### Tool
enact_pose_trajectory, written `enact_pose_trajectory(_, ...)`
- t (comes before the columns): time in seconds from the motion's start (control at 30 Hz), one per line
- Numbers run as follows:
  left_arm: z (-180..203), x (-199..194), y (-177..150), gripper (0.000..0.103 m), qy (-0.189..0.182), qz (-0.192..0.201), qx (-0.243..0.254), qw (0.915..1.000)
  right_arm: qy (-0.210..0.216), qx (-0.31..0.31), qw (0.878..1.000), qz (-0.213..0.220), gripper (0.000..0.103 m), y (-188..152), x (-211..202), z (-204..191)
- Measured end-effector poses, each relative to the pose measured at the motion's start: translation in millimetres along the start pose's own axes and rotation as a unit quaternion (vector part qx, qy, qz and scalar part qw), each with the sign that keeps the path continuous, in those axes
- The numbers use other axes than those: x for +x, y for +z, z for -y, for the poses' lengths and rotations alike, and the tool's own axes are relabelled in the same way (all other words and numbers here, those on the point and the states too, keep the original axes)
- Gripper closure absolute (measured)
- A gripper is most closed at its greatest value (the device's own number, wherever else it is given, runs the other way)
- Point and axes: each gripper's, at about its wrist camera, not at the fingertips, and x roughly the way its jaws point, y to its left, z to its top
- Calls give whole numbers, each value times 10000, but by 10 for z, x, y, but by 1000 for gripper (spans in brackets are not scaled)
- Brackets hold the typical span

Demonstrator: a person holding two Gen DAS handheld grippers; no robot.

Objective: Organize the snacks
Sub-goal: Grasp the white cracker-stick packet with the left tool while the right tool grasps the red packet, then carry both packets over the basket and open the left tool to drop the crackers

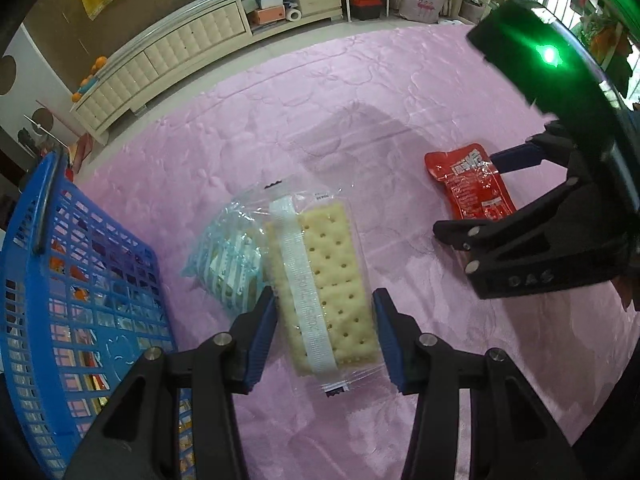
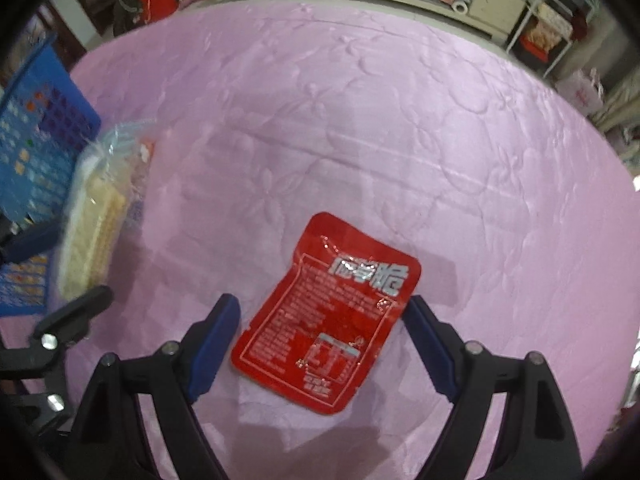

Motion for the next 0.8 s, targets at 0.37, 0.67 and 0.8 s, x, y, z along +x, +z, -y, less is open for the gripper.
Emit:
enact_pose_trajectory(0.37, 74, -44, -133, 58, -151, 1, 31, 9999, 82, -1227, 9916, 408, 71, -386, -120, -294)
enact_pose_trajectory(0.67, 250, -372, -248, 58, -229, 282, 221, 9991, 98, -1286, 9898, 599, 78, -653, -407, -257)
enact_pose_trajectory(0.8, 306, -621, -308, 58, -253, 488, 317, 9980, 36, -1385, 9869, 828, 78, -746, -710, -279)
